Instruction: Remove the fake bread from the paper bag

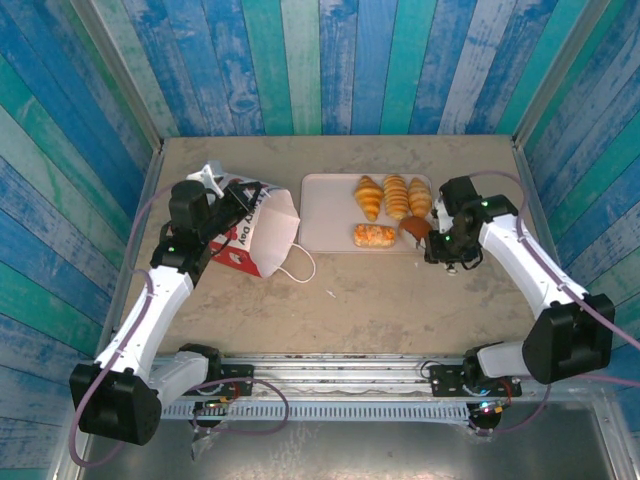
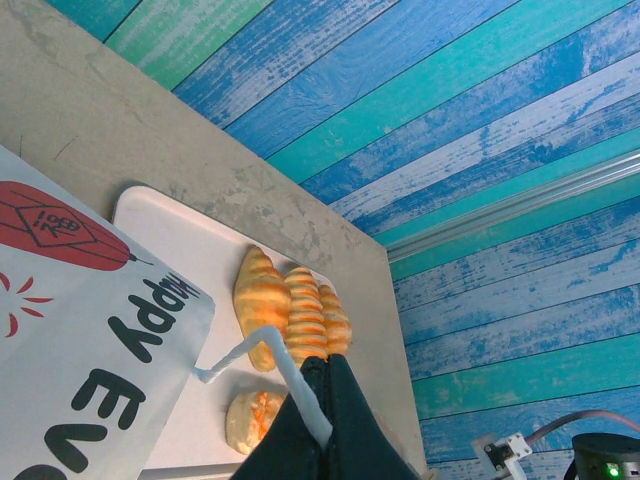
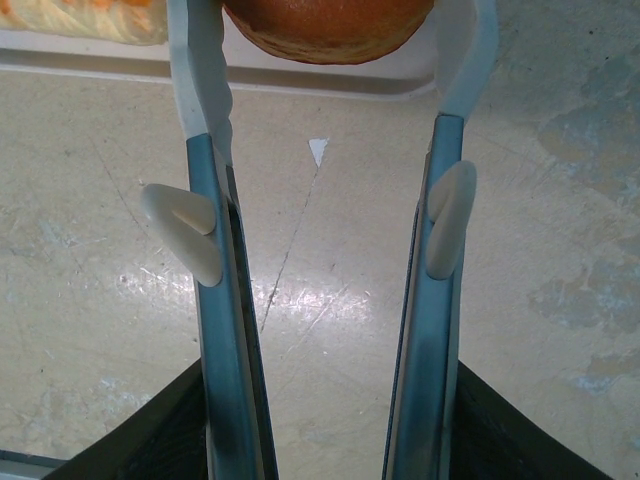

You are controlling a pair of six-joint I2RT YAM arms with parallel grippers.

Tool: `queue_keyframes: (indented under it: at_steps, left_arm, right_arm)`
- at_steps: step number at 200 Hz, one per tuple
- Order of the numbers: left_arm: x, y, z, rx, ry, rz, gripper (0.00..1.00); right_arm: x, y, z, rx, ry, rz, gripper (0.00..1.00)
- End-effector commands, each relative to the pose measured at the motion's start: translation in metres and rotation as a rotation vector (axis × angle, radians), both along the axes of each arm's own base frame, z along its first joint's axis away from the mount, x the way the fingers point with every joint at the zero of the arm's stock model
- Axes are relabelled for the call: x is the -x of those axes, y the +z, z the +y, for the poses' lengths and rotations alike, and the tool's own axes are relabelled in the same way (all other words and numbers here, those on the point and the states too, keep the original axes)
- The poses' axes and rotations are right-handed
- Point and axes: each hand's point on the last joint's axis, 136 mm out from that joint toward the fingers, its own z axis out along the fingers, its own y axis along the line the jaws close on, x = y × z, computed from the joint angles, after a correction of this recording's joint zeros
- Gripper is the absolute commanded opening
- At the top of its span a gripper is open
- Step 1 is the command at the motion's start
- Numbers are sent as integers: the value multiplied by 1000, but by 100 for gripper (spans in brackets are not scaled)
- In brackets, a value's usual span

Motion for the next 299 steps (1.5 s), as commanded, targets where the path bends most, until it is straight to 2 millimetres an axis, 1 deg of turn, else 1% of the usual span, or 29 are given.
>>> queue_keyframes:
  at_steps: [1,39,63,80,116,129,165,220,244,299]
  left_arm:
    - [0,10,-1,-9,-1,-27,0]
    - [-1,10,-1,-8,-2,-25,0]
    - [-1,10,-1,-8,-1,-25,0]
    - [-2,9,-1,-9,0,-22,0]
    - [-3,7,-2,-8,-7,-18,0]
    - [-3,6,-2,-8,-8,-16,0]
    - [-2,6,-1,-8,-3,-17,0]
    - [-1,6,-1,-6,-3,-18,0]
    - [-1,7,-1,-8,-2,-18,0]
    - [-1,9,-1,-9,-1,-22,0]
  right_arm:
    - [1,-4,-2,5,-4,11,54]
    - [1,-8,1,-8,15,29,56]
    - [2,-6,3,-21,18,24,56]
    - [3,-3,2,-17,17,11,57]
    - [4,-4,-2,-2,4,14,58]
    - [5,-6,-2,3,2,18,58]
    - [2,-7,0,-9,13,16,52]
    - [-3,-8,-4,20,7,2,53]
    - [0,-7,-1,-1,12,6,54]
    - [-1,2,-3,4,3,-24,57]
